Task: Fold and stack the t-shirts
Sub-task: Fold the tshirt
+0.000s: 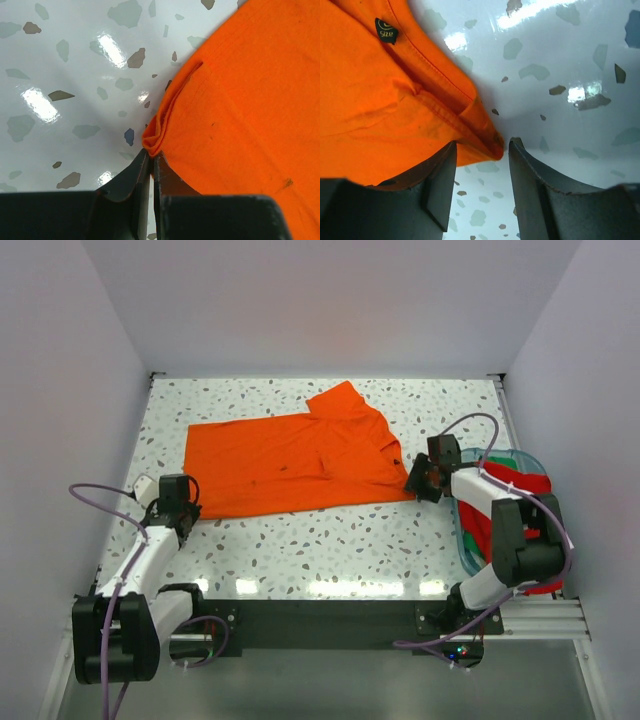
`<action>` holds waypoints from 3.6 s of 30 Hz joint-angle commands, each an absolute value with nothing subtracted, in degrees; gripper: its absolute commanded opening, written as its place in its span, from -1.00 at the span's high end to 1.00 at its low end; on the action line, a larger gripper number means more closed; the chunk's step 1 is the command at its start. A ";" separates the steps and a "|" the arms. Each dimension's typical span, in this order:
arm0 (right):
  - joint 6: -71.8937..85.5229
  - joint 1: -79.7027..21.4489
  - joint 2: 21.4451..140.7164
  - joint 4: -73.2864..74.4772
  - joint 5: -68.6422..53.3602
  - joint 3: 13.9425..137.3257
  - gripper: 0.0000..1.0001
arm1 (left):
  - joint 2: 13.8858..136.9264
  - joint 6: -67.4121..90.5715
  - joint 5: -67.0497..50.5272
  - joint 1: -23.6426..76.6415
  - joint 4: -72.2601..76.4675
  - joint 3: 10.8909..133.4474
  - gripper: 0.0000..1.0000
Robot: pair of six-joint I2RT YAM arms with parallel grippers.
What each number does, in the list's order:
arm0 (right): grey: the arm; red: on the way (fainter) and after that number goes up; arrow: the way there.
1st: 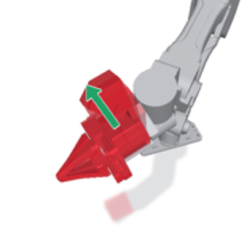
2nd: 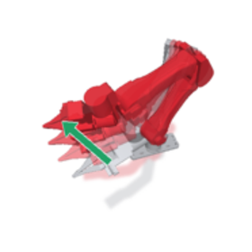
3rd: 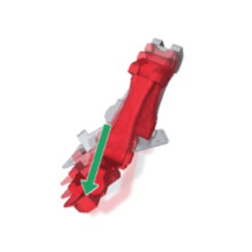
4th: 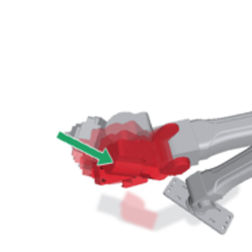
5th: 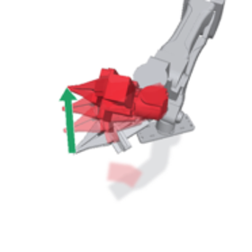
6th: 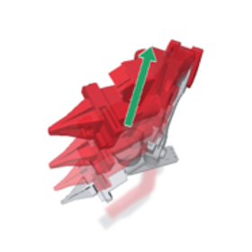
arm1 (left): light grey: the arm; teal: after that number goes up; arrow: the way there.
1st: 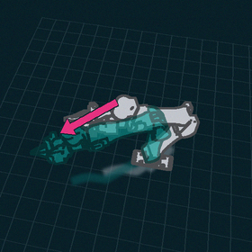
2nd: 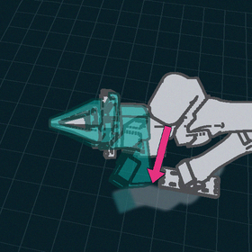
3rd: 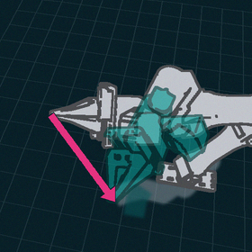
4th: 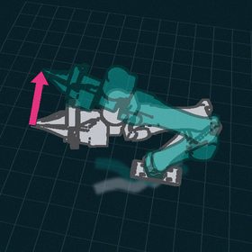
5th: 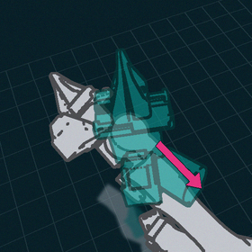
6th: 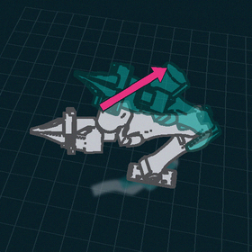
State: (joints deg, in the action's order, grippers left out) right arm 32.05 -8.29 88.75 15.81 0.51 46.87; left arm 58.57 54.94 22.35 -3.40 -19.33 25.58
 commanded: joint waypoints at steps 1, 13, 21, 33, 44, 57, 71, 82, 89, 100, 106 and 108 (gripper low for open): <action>32.52 -9.31 90.52 13.36 2.37 49.48 0.03 | 59.06 54.67 24.43 -4.04 -17.49 25.84 1.00; 32.78 -9.84 78.35 21.96 7.29 43.87 0.96 | 59.41 54.05 25.31 -4.31 -18.98 26.01 1.00; 33.05 -9.58 62.50 31.28 4.84 38.15 0.95 | 58.28 55.54 27.24 -4.57 -25.92 27.07 0.99; 30.94 -9.58 54.05 37.18 2.20 42.26 -0.16 | 56.34 55.82 26.98 -4.57 -30.59 32.77 -0.41; 24.96 -10.02 81.54 18.82 -2.54 63.68 -0.18 | 80.48 41.75 18.11 -4.48 -17.41 56.23 -0.30; 20.83 -10.11 109.94 14.94 -6.06 90.25 -0.13 | 110.20 33.93 14.94 -3.96 -14.41 79.53 -0.14; 16.88 -10.02 127.26 17.31 -6.50 107.48 -0.13 | 122.43 30.94 12.83 -4.13 -11.78 89.29 -0.11; 17.75 -10.11 139.21 20.83 -7.82 119.35 -0.16 | 124.01 30.59 10.02 -4.13 -9.67 89.21 0.02; 17.75 -11.51 143.87 22.32 -6.33 123.83 -0.18 | 123.93 29.80 9.40 -4.22 -9.32 89.21 0.21; 16.88 -15.38 149.32 25.75 -0.18 129.72 -0.17 | 122.70 28.83 7.21 -4.13 -7.47 88.33 0.61; 16.79 -15.73 150.47 26.54 1.67 130.61 0.10 | 122.17 28.56 6.33 -4.13 -6.94 87.63 0.81; 16.79 -15.82 150.38 26.46 1.93 130.43 0.28 | 121.99 28.56 6.33 -4.13 -6.68 87.45 0.89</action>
